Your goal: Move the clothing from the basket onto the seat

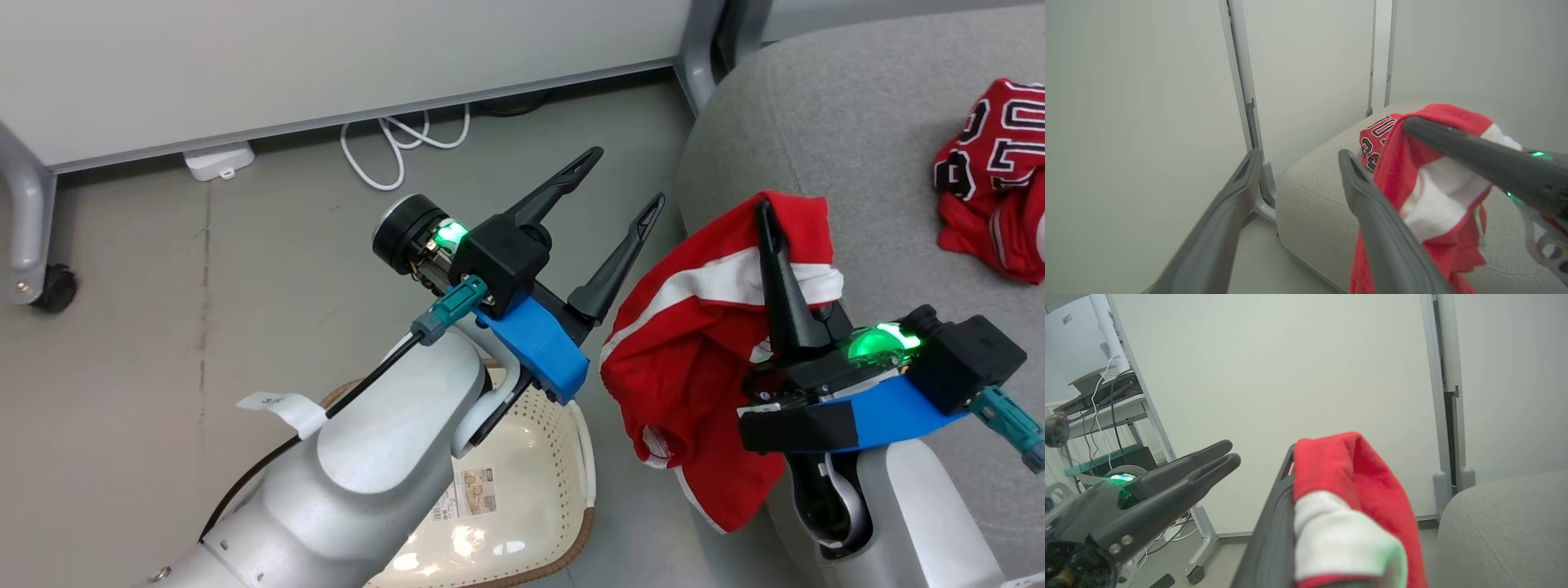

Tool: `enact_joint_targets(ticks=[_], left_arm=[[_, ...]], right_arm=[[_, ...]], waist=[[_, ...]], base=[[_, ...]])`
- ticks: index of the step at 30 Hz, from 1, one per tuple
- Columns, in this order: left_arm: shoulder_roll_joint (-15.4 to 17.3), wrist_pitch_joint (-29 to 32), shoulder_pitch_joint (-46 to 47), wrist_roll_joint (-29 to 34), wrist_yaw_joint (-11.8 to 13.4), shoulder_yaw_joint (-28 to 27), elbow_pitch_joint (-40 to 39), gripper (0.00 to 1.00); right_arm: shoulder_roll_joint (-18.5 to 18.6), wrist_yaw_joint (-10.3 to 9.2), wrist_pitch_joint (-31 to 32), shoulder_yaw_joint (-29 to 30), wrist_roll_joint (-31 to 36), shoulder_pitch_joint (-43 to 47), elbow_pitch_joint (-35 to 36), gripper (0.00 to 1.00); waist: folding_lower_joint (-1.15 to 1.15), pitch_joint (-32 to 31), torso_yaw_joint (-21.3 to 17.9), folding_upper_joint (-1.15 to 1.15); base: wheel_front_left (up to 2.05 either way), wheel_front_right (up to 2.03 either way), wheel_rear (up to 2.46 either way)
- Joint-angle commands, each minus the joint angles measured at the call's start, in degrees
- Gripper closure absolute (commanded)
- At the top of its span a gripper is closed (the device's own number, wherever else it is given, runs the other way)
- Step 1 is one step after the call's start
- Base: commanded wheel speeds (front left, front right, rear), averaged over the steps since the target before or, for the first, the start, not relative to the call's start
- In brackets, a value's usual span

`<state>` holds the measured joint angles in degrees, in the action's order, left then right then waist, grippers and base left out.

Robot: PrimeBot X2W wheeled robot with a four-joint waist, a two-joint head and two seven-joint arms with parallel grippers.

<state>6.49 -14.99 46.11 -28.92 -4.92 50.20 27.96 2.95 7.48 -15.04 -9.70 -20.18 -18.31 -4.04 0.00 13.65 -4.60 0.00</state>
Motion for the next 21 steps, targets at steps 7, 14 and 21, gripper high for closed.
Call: enact_joint_targets(ticks=[7,14,21], left_arm=[[-0.4,-0.3,1.4,0.8,-0.5,1.0,0.7,0.00],[-0.8,-0.3,1.8,0.9,-0.8,1.8,1.5,0.00],[-1.3,-0.3,1.9,1.3,-1.1,1.9,1.4,0.00]], right_arm=[[0.2,0.03,-0.2,2.0,1.3,0.7,1.9,1.00],[0.1,0.03,-0.2,3.7,2.5,1.7,2.3,1.00],[0.0,0.03,-0.2,5.0,2.9,2.3,2.9,1.00]], waist=[[0.00,3.0,-5.5,0.00],[0.00,4.3,-9.0,0.00],[0.00,4.5,-10.2,0.00]], base=[[0.00,0.00,0.00],[0.00,0.00,0.00],[0.00,0.00,0.00]])
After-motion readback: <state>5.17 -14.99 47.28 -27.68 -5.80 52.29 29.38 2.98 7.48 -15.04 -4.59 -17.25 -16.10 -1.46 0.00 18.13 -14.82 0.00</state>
